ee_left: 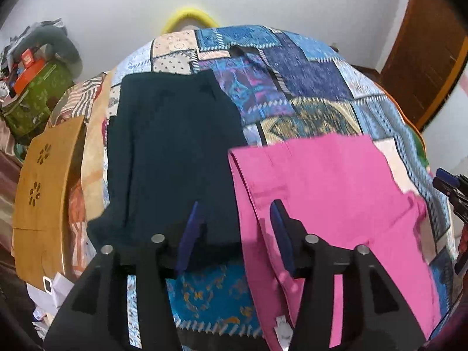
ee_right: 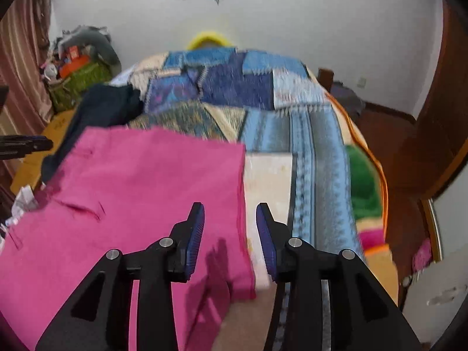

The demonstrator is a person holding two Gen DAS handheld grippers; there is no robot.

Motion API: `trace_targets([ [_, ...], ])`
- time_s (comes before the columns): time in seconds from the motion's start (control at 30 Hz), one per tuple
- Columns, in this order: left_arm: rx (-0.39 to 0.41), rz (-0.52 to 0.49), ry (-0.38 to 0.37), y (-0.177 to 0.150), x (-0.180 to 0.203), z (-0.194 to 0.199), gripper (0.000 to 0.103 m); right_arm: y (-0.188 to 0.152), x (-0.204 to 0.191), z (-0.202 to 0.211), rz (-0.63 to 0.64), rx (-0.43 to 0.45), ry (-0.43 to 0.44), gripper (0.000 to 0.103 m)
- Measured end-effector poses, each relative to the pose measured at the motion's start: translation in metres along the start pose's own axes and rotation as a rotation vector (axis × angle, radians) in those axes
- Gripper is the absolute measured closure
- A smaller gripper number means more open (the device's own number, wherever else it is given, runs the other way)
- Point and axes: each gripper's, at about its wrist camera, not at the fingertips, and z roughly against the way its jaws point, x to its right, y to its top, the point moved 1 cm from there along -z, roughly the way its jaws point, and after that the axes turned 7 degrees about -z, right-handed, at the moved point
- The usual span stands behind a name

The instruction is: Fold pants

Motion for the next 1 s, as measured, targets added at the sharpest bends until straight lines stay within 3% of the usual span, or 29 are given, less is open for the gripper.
trace_targets([
  [0.2, -0.029, 0.034, -0.037, 0.022, -0.008, -0.026, 0.051, 0.029, -0.005, -0.020, -0.016, 0.010, 0.043, 0.067],
  [0.63, -0.121, 0.112, -0.111, 0.035, -0.019, -0.099, 0.052, 0.052, 0.014, -0.131, -0.123, -0.190, 0.074, 0.065],
  [0.8, -0.132, 0.155, -0.200, 0.034, -0.023, -0.109, 0.068, 0.064, 0.015, -0.166, -0.135, -0.233, 0.061, 0.065],
  [0.93, -0.110, 0.112, -0.195, 0.035, -0.017, -0.105, 0.080, 0.067, 0.007, -0.182, -0.098, -0.230, 0.045, 0.066],
  [1.0, -0.100, 0.096, -0.176, 0.035, -0.015, -0.102, 0.090, 0.065, 0.001, -0.186, -0.068, -0.222, 0.031, 0.075],
])
